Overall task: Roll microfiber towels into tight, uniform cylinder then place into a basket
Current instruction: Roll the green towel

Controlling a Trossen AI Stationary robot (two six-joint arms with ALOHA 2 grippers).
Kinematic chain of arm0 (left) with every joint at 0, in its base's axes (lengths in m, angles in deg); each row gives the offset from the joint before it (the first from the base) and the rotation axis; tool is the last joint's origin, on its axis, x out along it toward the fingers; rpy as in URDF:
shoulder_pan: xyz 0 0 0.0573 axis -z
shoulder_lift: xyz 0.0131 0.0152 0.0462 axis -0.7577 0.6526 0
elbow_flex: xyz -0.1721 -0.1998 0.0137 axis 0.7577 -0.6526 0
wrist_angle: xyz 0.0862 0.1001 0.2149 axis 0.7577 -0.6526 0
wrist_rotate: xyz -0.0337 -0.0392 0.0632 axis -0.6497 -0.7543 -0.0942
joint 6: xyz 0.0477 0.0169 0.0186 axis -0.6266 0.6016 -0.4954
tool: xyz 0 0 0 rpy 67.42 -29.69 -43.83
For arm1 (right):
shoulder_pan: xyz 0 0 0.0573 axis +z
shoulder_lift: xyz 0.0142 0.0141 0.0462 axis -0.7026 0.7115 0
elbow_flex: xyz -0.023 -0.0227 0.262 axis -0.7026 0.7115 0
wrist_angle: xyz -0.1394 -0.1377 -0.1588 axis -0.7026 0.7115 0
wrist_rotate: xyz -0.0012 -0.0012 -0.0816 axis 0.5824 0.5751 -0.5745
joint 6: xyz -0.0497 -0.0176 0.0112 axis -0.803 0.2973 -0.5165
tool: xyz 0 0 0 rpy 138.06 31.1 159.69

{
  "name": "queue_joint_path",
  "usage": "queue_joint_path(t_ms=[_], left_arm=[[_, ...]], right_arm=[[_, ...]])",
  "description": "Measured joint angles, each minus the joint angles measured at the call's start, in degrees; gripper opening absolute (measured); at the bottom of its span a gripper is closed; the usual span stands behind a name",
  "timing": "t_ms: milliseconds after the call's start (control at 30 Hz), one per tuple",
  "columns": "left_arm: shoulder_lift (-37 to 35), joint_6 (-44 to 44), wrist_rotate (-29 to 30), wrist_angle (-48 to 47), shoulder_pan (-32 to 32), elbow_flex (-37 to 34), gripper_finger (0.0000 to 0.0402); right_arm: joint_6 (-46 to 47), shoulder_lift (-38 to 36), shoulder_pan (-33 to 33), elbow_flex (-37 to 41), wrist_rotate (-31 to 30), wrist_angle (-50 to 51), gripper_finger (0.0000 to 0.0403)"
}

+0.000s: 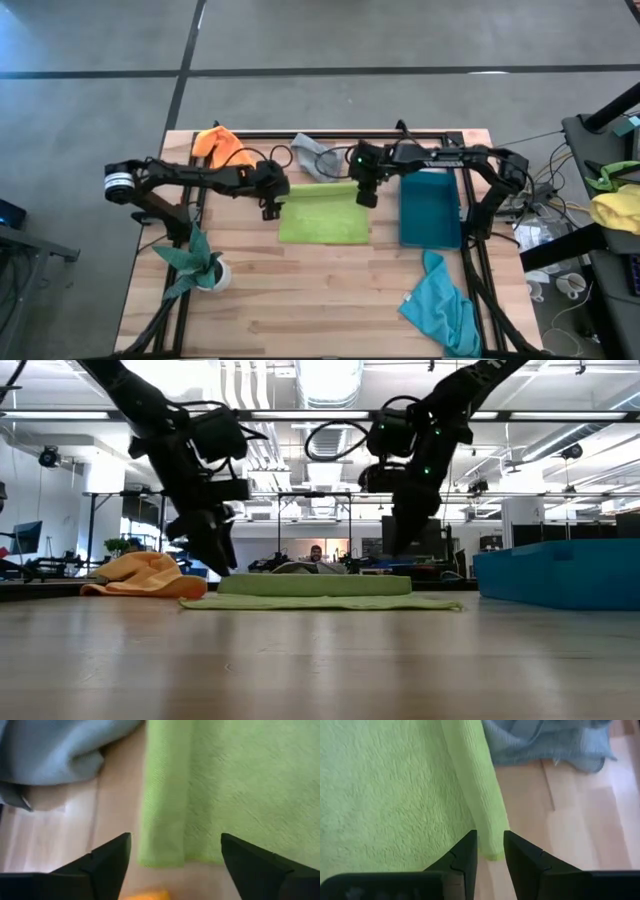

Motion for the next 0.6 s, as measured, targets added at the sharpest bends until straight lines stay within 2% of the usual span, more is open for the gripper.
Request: queue_joint_path(t_ms=[133,200,367,433,600], left_arm=[[4.2,0.83,-0.17,-0.44,-2.61,2.74,0.0305],[6.75,1.56,-3.0,-1.39,-3.64,4.56,0.0306],[11.58,0.99,-5.42,-3.25,-3.25,7.48,0.0298],[12.16,0.99,-4.57,-3.21,-3.25,8.52,0.0293],[11.64,0.52,1.82,-1.74,-3.57,9.77,0.0281]], right_arm=[[-0.24,0.0,-1.71,-0.65,1.85,0.07,0.0093],[-0.47,0.0,-2.17,-0.22,3.16,-0.28,0.0098],[-0.6,0.0,-2.11,2.15,3.78,-0.17,0.0128],[-0.02,0.0,-2.17,2.74,3.73,-0.21,0.0142],[0.75,0.0,-2.15,3.0,3.6,-0.33,0.0166]])
